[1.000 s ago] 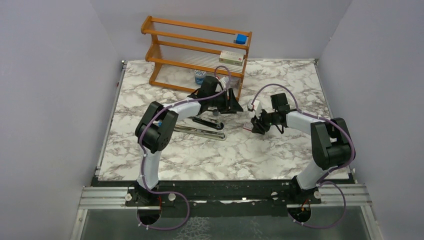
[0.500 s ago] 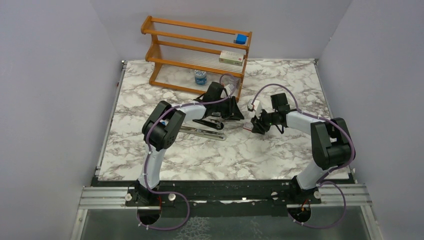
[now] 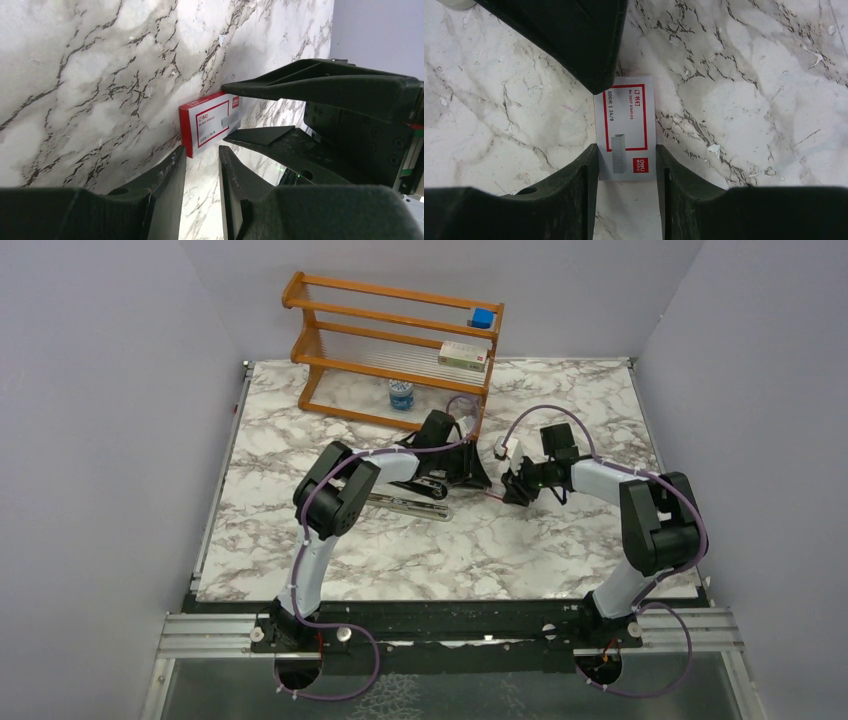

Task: Load the staples into the stapler
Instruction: Open the staple box at the center of the board.

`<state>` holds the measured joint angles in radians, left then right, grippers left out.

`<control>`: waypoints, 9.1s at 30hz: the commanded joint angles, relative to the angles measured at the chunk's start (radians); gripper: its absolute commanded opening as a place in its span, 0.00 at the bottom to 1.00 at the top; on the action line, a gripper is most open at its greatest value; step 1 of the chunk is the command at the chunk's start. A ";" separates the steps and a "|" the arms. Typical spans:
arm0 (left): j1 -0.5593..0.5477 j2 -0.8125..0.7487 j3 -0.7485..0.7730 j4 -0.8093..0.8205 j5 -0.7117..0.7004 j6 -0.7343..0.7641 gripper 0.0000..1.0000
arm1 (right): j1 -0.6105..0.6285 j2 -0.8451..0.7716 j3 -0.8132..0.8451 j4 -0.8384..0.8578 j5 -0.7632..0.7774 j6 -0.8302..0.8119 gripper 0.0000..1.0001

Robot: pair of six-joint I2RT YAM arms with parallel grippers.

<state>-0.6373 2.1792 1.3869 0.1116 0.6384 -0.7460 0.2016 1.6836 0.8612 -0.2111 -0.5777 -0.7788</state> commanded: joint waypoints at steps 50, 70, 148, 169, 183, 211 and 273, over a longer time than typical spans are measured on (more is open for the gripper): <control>-0.023 0.063 -0.011 0.168 0.037 -0.088 0.32 | -0.004 0.063 0.000 -0.074 0.054 -0.022 0.29; -0.049 0.095 0.009 0.213 0.096 -0.112 0.32 | -0.004 0.069 0.008 -0.080 0.049 -0.020 0.29; 0.151 -0.112 0.067 -0.230 -0.144 0.208 0.47 | 0.021 0.126 0.164 -0.076 -0.104 0.162 0.48; 0.134 -0.075 0.118 -0.262 -0.108 0.260 0.48 | 0.022 -0.364 -0.227 0.409 0.273 1.158 0.56; 0.077 -0.005 0.171 -0.257 -0.076 0.248 0.45 | 0.022 -0.446 -0.458 0.453 0.531 1.658 0.53; 0.046 0.015 0.024 0.004 0.043 0.101 0.37 | 0.022 -0.181 -0.419 0.634 0.524 1.684 0.31; 0.013 0.077 0.000 0.193 0.079 -0.032 0.03 | 0.022 -0.177 -0.399 0.612 0.491 1.646 0.27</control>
<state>-0.6170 2.2444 1.3811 0.2699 0.6876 -0.7708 0.2211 1.4944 0.4404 0.4152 -0.0902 0.8848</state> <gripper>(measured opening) 0.071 0.275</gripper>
